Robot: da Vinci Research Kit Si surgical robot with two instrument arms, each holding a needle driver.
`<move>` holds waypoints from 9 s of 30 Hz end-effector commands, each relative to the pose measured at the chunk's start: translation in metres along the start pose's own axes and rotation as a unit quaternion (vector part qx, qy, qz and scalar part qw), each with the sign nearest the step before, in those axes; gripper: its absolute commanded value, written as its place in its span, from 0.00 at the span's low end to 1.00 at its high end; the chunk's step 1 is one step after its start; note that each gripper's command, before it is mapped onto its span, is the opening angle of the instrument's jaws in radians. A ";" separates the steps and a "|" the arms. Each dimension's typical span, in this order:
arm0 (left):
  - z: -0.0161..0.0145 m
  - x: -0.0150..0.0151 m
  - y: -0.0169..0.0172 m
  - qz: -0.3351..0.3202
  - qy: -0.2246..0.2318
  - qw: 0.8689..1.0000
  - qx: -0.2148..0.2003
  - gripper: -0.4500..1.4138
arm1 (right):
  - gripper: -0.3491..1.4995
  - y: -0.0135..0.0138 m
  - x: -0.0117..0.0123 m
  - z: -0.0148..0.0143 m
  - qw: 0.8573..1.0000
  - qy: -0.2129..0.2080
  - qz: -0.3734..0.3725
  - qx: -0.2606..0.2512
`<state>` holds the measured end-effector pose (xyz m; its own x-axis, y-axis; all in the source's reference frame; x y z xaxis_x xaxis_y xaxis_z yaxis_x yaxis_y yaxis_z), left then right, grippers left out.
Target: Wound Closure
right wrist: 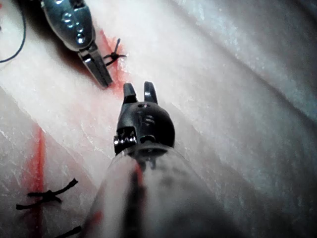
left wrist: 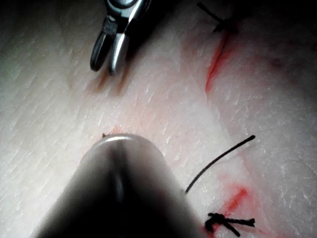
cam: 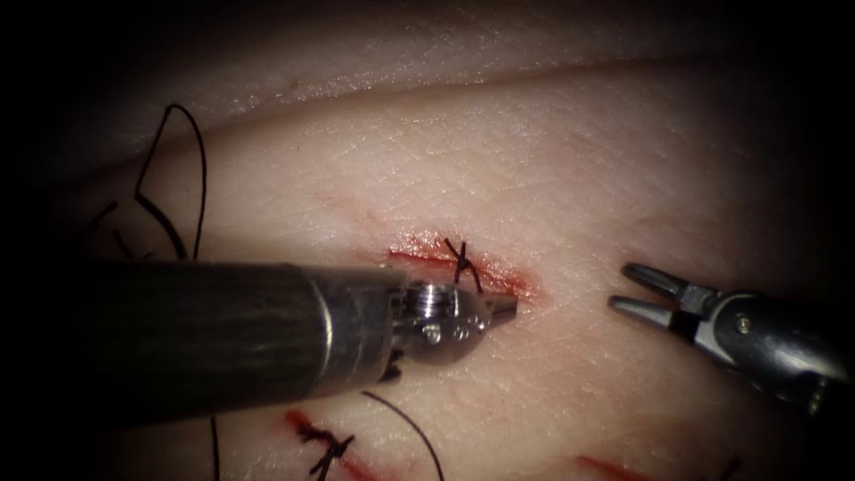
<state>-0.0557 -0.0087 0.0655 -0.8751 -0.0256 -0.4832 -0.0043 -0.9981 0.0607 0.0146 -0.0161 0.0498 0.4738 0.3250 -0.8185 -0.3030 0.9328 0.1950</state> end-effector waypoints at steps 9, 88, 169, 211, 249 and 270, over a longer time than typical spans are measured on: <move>-0.0044 -0.0003 -0.0027 0.002 0.138 0.990 -0.026 0.00 | 0.08 0.0011 0.0000 0.0029 0.988 0.094 -0.058 0.104; -0.0026 -0.0051 -0.0031 -0.122 0.431 0.879 -0.166 0.00 | 0.82 -0.0024 0.0028 0.0200 0.956 0.191 -0.207 0.077; -0.0008 -0.0147 -0.0139 -0.128 0.301 0.940 -0.096 0.00 | 0.99 -0.0002 -0.0021 0.0051 0.978 0.152 -0.140 0.035; -0.0065 -0.0161 -0.0040 -0.225 0.010 0.957 -0.184 0.58 | 0.97 -0.0013 -0.0012 0.0045 0.979 0.149 -0.132 0.039; -0.0128 -0.0101 -0.0043 -0.205 0.201 0.947 -0.147 0.66 | 0.91 -0.0005 0.0021 0.0040 0.990 0.042 -0.102 0.086; -0.0183 -0.0037 -0.0061 -0.137 0.361 0.917 -0.103 0.49 | 0.71 0.0024 0.0071 0.0013 0.990 0.023 -0.070 0.117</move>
<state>-0.0429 -0.0039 0.0506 -0.3070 0.2732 -0.9117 -0.0204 -0.9596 -0.2806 0.0176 -0.0117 0.0447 0.4576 0.1895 -0.8687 -0.0343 0.9801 0.1957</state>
